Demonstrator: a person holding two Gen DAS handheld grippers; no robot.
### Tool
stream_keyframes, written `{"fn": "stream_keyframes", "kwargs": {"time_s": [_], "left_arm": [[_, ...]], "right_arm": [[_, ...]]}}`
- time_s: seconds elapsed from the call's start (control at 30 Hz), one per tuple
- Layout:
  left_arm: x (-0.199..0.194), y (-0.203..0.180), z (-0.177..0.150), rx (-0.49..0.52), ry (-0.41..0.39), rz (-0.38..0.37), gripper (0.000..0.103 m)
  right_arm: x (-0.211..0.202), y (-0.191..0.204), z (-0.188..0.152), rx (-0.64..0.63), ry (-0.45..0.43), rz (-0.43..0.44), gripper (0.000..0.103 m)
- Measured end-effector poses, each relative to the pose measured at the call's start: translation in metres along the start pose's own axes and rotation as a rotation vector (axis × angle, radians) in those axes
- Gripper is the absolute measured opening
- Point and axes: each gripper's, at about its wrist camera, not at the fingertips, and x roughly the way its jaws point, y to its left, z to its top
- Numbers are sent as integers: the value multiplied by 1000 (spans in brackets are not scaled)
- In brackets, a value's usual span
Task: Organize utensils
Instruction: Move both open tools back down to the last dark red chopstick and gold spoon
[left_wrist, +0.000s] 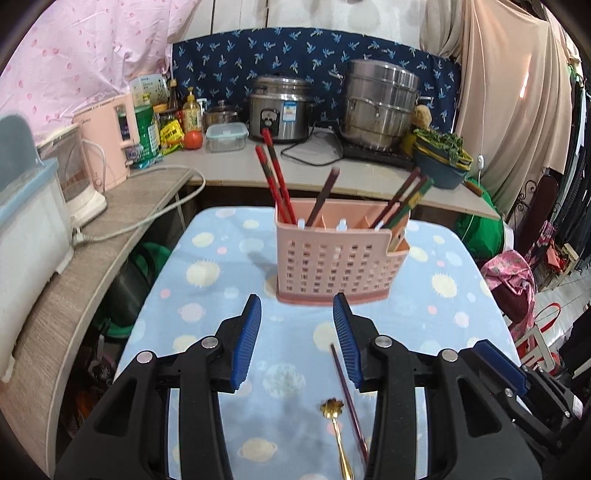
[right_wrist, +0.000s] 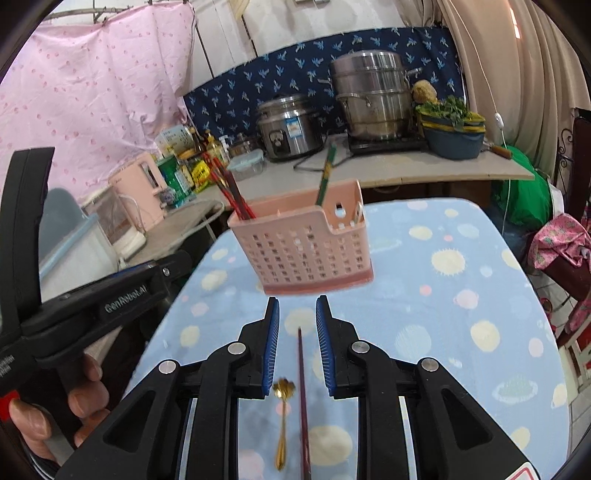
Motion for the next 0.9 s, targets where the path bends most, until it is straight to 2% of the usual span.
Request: {"fn": "stream_keyframes", "kwargs": {"time_s": [0.47,0.57,0.9], "left_arm": [[22,11,-78,-13,139,16,39],[24,15,-92,-19,160,22,42],[33,27,-132,-20,245,44,45]], "right_arm": [[22,-10,-87,-12,195,-27,21],[25,-10,-103,-23,223,-40,21],[29,-7,-130,-38,284,-41,21]]}}
